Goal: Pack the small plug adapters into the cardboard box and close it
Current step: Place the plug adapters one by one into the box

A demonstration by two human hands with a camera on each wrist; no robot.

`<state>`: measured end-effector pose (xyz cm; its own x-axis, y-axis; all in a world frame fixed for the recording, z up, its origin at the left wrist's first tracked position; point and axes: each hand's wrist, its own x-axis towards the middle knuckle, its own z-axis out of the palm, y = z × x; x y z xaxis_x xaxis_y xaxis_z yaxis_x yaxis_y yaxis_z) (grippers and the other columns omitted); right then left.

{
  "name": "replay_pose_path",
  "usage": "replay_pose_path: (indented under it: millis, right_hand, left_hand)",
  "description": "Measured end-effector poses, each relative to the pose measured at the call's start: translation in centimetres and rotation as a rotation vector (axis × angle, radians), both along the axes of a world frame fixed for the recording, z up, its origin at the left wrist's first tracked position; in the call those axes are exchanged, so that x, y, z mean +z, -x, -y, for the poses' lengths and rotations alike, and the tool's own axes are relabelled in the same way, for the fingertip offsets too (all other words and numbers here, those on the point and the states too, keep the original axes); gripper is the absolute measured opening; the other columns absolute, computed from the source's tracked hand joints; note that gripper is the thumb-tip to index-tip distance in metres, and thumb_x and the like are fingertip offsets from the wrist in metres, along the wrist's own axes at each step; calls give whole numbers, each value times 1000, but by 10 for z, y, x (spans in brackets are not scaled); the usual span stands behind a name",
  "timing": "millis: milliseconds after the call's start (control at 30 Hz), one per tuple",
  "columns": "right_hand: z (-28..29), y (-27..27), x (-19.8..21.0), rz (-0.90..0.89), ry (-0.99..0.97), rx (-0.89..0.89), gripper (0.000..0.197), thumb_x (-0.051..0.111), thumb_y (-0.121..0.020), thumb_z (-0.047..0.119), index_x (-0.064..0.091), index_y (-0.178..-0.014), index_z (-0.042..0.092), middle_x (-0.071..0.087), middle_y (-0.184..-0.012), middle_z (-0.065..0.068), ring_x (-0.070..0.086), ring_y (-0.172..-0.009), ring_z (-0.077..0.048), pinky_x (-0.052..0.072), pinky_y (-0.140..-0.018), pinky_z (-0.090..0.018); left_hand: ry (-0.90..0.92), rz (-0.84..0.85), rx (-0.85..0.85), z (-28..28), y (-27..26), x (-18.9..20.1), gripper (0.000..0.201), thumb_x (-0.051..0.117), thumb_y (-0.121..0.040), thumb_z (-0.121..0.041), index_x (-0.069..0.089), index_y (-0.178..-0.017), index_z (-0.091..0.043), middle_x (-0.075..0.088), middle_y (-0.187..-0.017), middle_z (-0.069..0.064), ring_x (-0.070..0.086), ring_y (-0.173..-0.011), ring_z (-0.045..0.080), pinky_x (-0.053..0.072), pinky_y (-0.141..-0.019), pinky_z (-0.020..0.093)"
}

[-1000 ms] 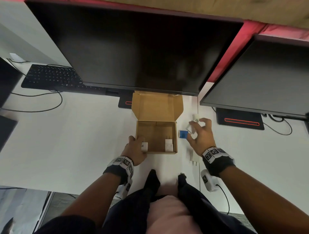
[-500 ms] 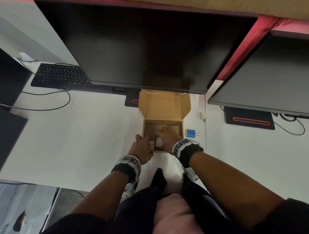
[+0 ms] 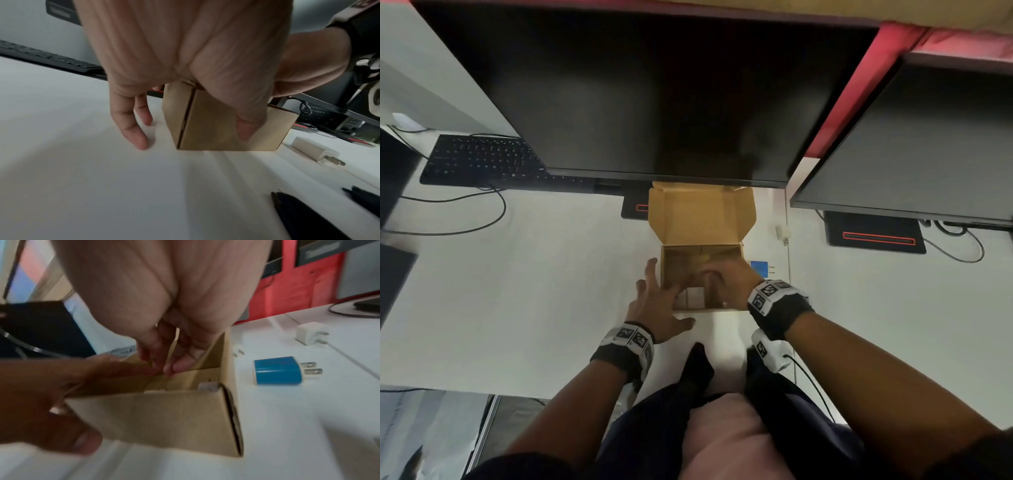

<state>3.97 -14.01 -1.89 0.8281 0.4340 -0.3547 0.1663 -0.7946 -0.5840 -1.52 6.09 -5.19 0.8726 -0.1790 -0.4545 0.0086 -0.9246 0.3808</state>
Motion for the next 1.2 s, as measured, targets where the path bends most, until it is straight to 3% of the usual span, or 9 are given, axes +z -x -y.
replay_pose_path:
  millis: [133, 267, 400, 567, 767, 933, 1033, 1100, 1200]
  right_hand:
    - [40, -4, 12, 273, -110, -352, 19, 59, -92, 8, 72, -105, 16, 72, -106, -4, 64, -83, -16, 50, -76, -22]
    - [84, -11, -2, 150, 166, -594, 15, 63, -92, 17, 67, -106, 17, 63, -115, -9, 64, -96, -25, 51, -84, -30]
    - [92, -5, -13, -115, 378, -500, 43, 65, -91, 35, 51, -130, 23, 49, -125, -11, 56, -98, -24, 48, -89, -35]
    - [72, -1, -28, -67, 415, -391, 52, 62, -90, 49, 48, -135, 28, 44, -127, -12, 62, -101, -31, 51, -93, -39]
    - [61, 2, -34, -45, 364, -350, 30, 66, -91, 30, 59, -119, 21, 46, -117, -12, 54, -78, -24, 46, -75, -29]
    - [75, 11, -15, 182, 121, -573, 33, 73, -85, 17, 63, -116, 20, 31, -141, -13, 53, -88, -21, 42, -91, -25]
    - [66, 12, 0, 325, 14, -390, 33, 72, -86, 19, 66, -117, 24, 36, -136, -12, 54, -90, -17, 45, -94, -25]
    - [52, 14, 4, 298, -33, -197, 35, 70, -87, 18, 65, -121, 23, 43, -126, -9, 60, -91, -20, 51, -91, -29]
    - [26, 15, 0, 162, 31, -19, 47, 66, -86, 16, 57, -132, 23, 45, -129, -11, 60, -99, -29, 53, -91, -36]
  left_hand:
    - [-5, 99, -21, 8, 2, 5, 73, 74, -64, -66, 43, -128, -50, -9, -157, 10, 11, -140, 44, 52, -92, 56]
    - [12, 151, -2, 14, -1, 2, 61, 77, -67, -58, 54, -123, -49, -1, -155, 9, 11, -139, 40, 50, -94, 60]
    - [16, 86, 18, 12, -2, -7, 57, 76, -72, -55, 53, -124, -53, -6, -156, 8, 10, -141, 39, 44, -100, 63]
    - [14, 35, 49, 13, -4, -7, 58, 75, -74, -55, 52, -126, -52, -6, -157, 7, 12, -141, 37, 38, -106, 61]
    - [3, 27, 51, 14, -4, -5, 58, 75, -74, -55, 52, -127, -51, -1, -154, 5, 17, -140, 35, 37, -107, 60]
    - [6, 25, 51, 15, -4, -5, 58, 75, -74, -56, 51, -127, -51, 1, -153, 5, 18, -138, 35, 37, -107, 60]
    - [11, 19, 51, 17, -4, -2, 54, 74, -75, -54, 52, -124, -51, 1, -153, 5, 19, -138, 37, 36, -106, 59]
    - [1, 16, 47, 17, -4, 1, 53, 75, -75, -53, 53, -123, -49, 1, -153, 5, 20, -137, 37, 36, -105, 60]
    - [-21, 24, 52, 19, -4, 3, 60, 74, -75, -53, 51, -130, -42, 2, -152, 6, 21, -135, 36, 38, -104, 59]
